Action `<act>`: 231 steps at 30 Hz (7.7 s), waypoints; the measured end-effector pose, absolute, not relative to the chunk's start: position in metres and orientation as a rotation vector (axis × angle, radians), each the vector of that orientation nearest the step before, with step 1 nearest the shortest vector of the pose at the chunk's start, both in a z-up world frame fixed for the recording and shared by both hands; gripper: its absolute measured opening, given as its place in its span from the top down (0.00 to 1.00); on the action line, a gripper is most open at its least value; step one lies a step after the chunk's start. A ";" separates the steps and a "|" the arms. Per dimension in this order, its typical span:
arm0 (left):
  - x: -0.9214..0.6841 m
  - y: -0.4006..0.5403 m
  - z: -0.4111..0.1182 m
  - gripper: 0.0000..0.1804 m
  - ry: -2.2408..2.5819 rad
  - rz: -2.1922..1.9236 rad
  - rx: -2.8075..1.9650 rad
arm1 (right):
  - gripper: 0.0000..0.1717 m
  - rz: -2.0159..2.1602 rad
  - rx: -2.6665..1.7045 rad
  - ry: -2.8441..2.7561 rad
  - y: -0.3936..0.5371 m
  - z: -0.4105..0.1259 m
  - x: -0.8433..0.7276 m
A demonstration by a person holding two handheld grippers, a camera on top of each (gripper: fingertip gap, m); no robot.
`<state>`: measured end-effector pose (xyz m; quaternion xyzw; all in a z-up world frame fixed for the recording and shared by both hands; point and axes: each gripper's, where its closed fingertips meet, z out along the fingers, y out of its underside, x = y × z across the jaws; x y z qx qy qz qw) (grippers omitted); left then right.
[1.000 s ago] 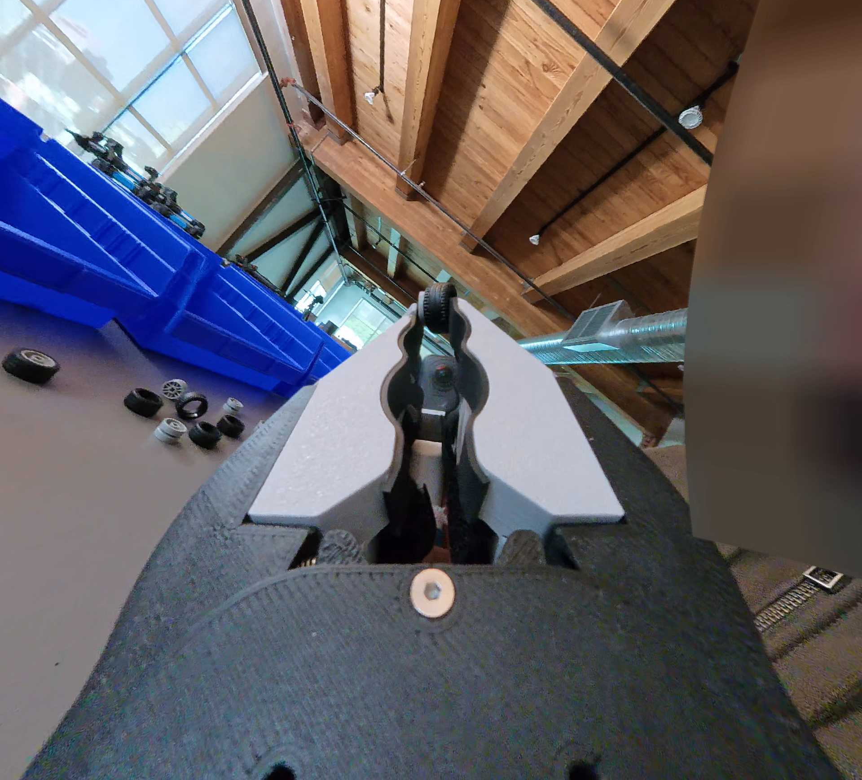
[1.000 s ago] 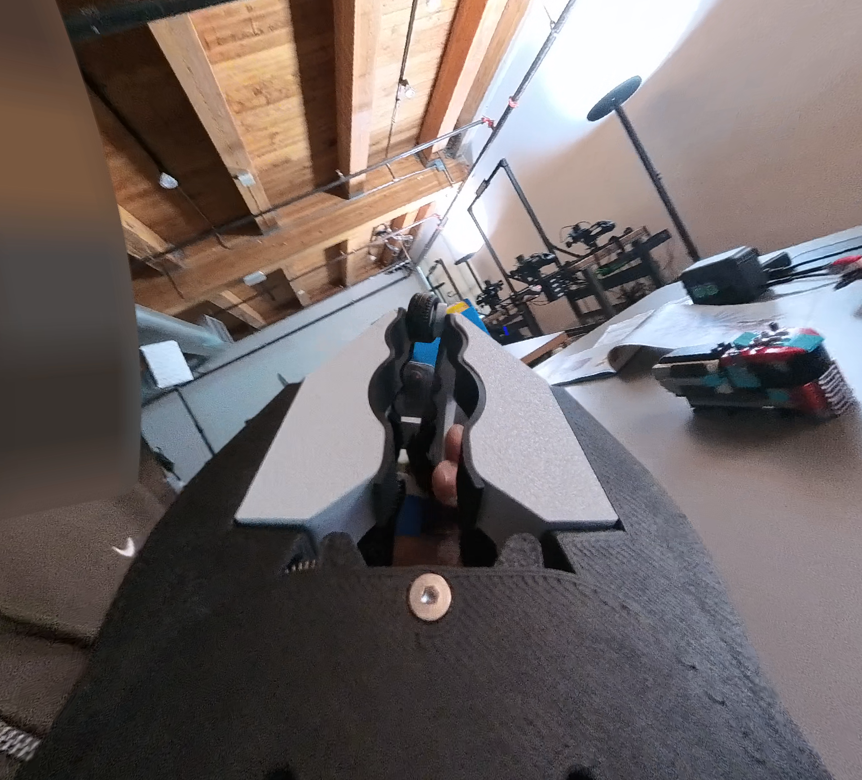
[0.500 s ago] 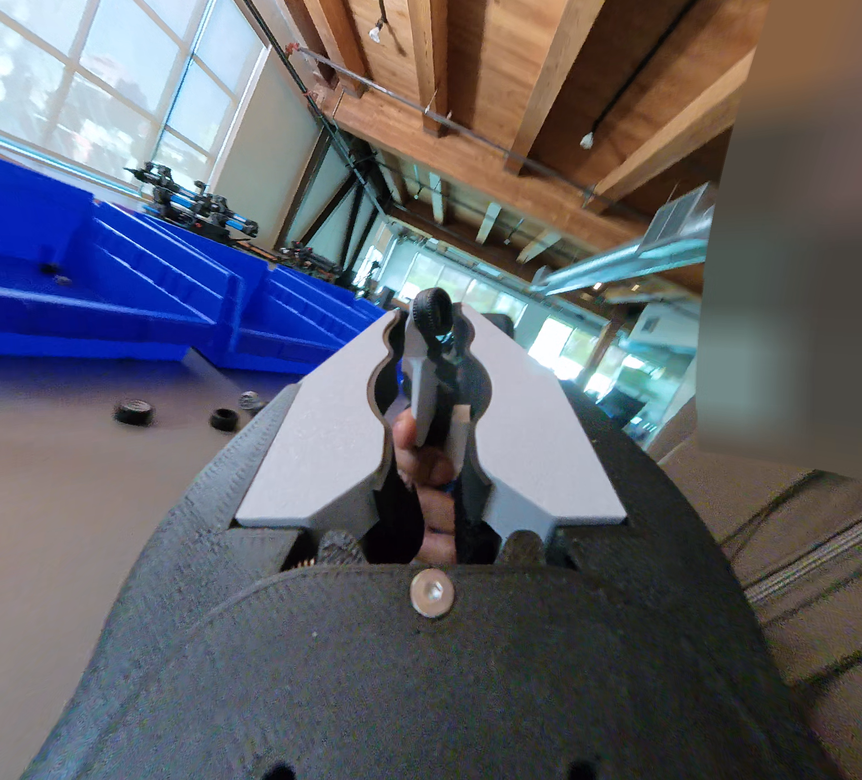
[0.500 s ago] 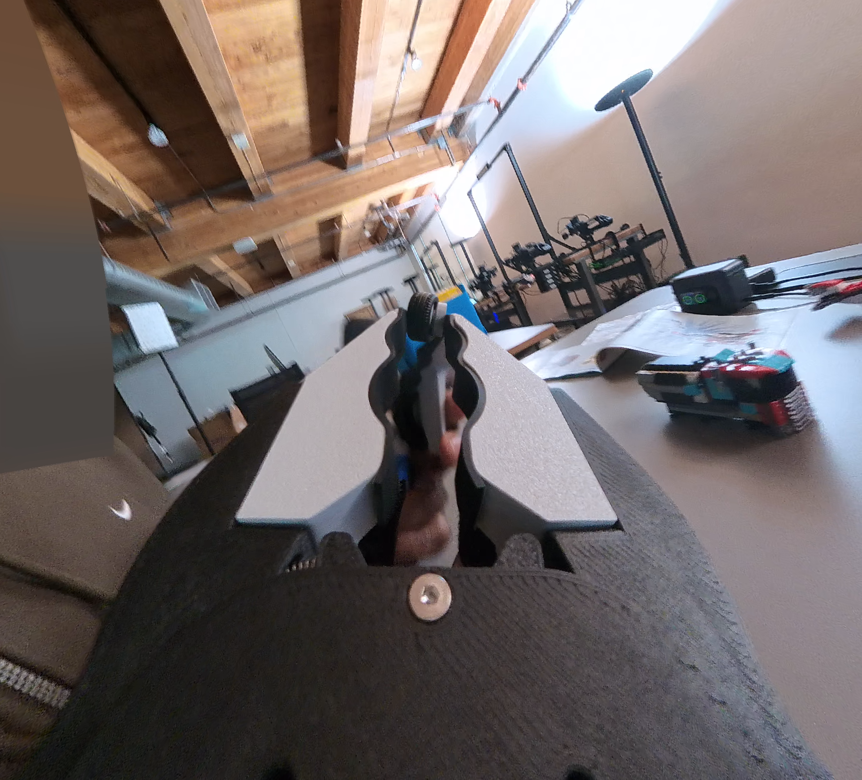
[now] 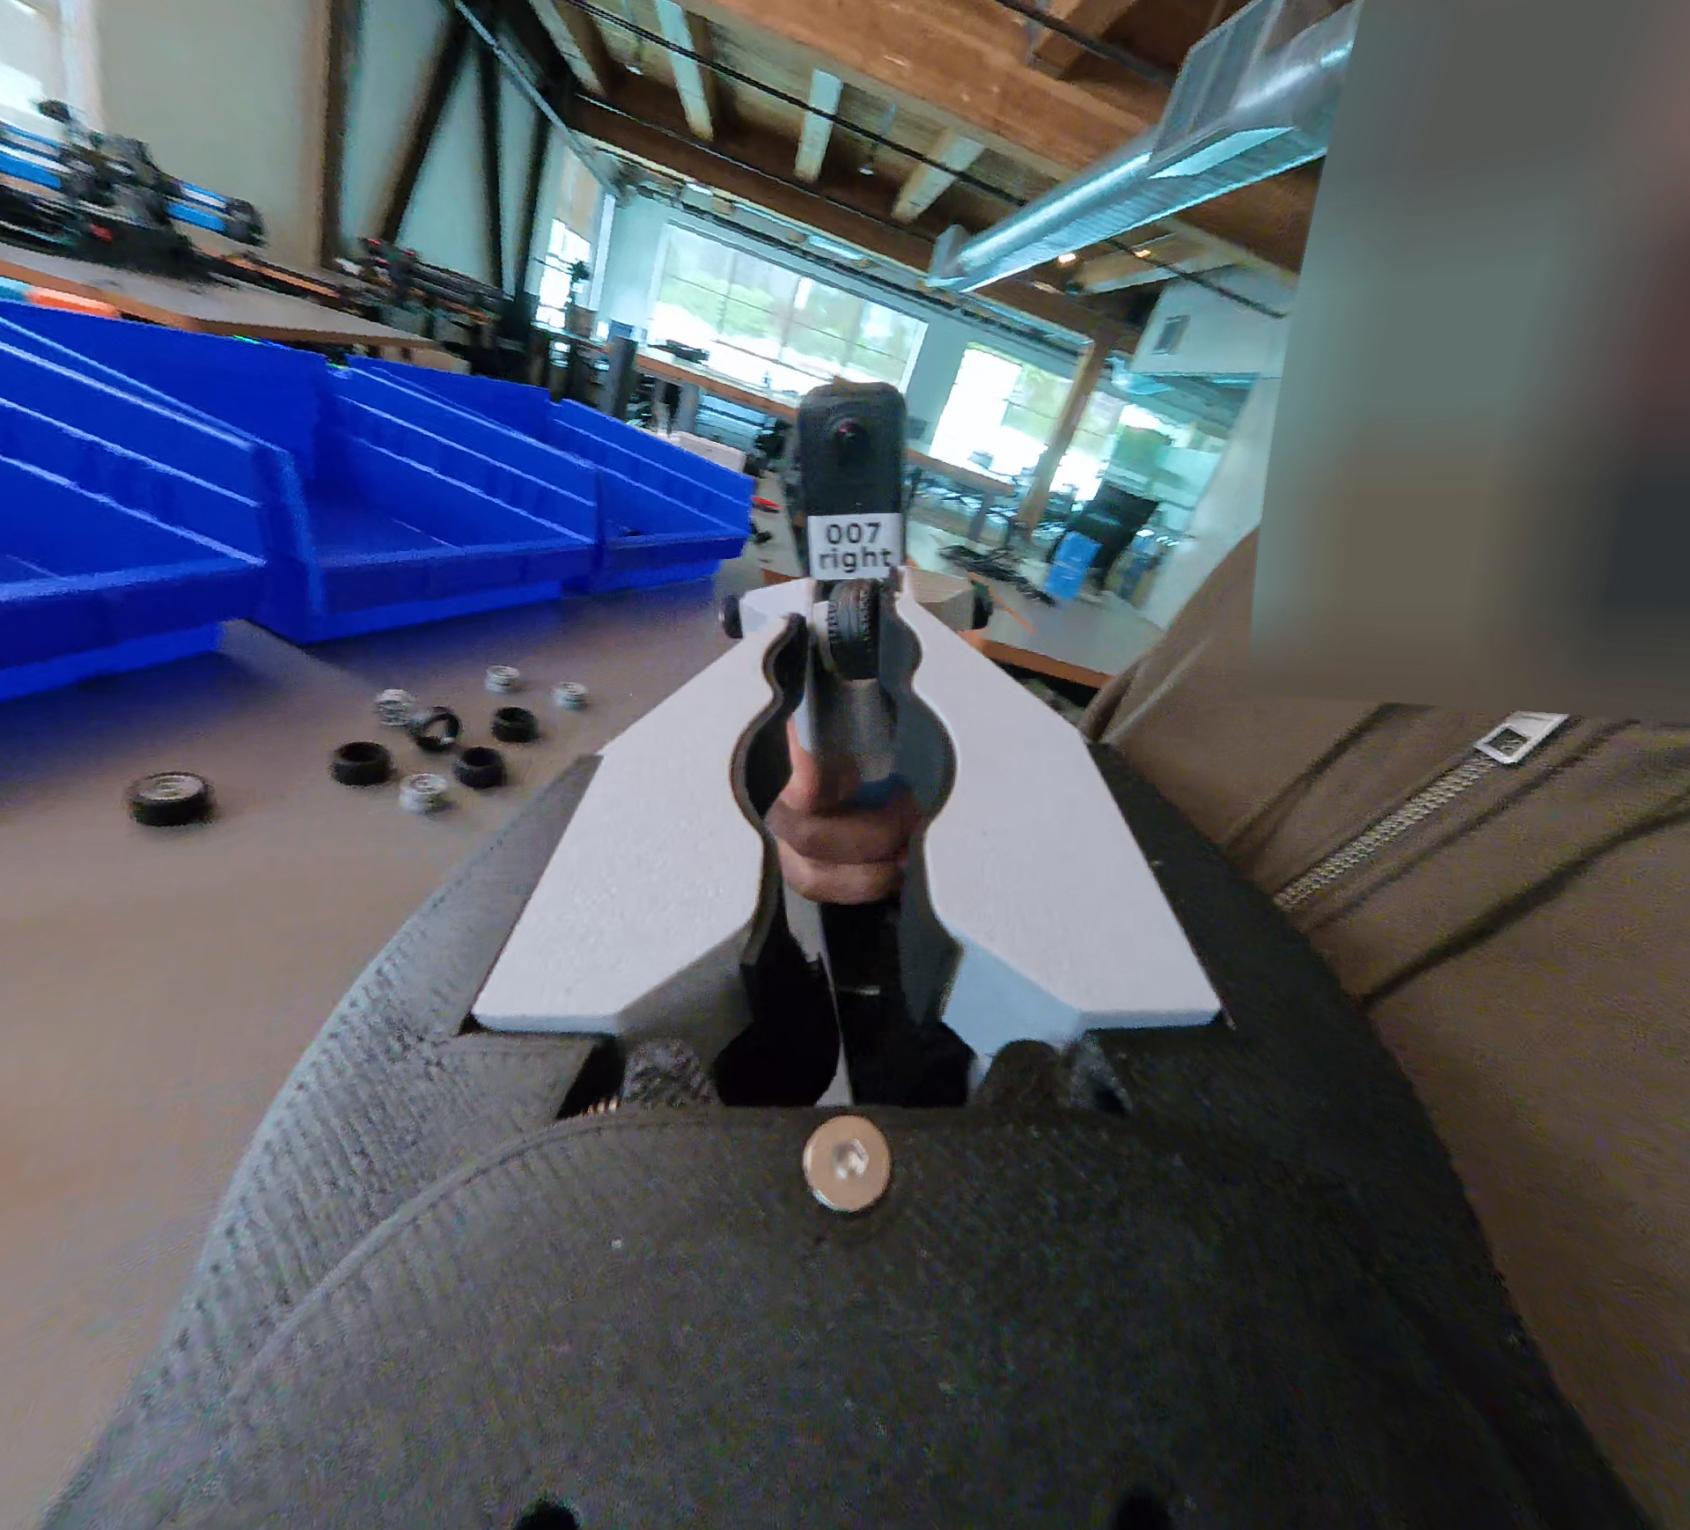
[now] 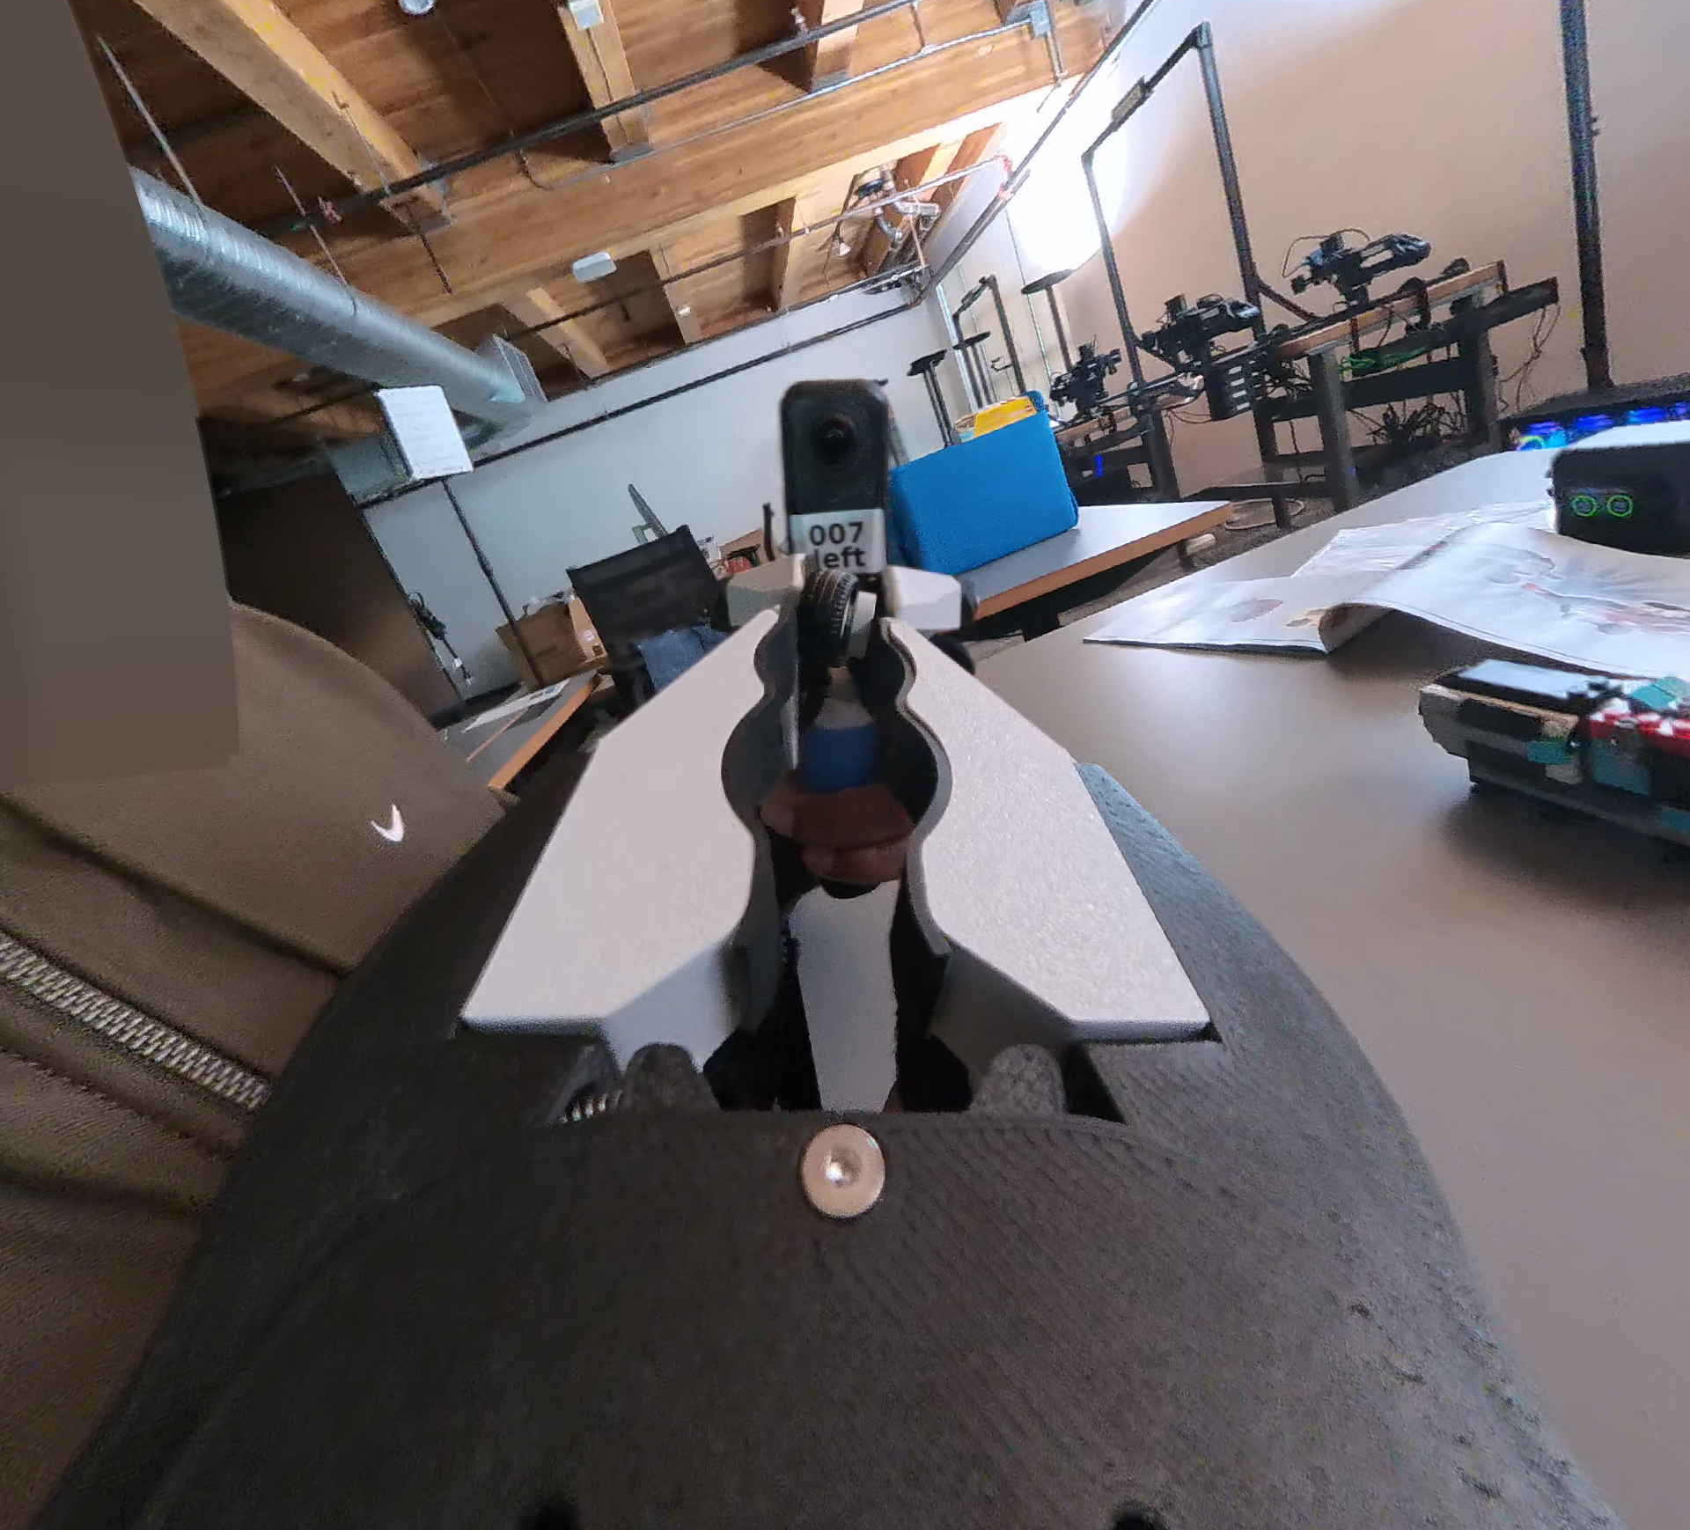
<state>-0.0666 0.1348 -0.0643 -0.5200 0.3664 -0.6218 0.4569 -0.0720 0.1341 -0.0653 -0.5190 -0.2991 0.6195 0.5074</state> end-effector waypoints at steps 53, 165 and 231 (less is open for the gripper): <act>-0.057 0.141 -0.064 0.92 0.481 -1.861 -1.162 | 0.92 1.557 -1.166 -0.551 0.143 -0.061 -0.059; -0.053 0.137 -0.068 0.93 0.423 -1.947 -1.076 | 0.98 1.726 -1.096 -0.448 0.138 -0.064 -0.050; -0.069 0.210 -0.215 0.88 1.045 -0.677 -2.043 | 0.82 0.965 -1.667 -0.675 0.196 -0.138 -0.024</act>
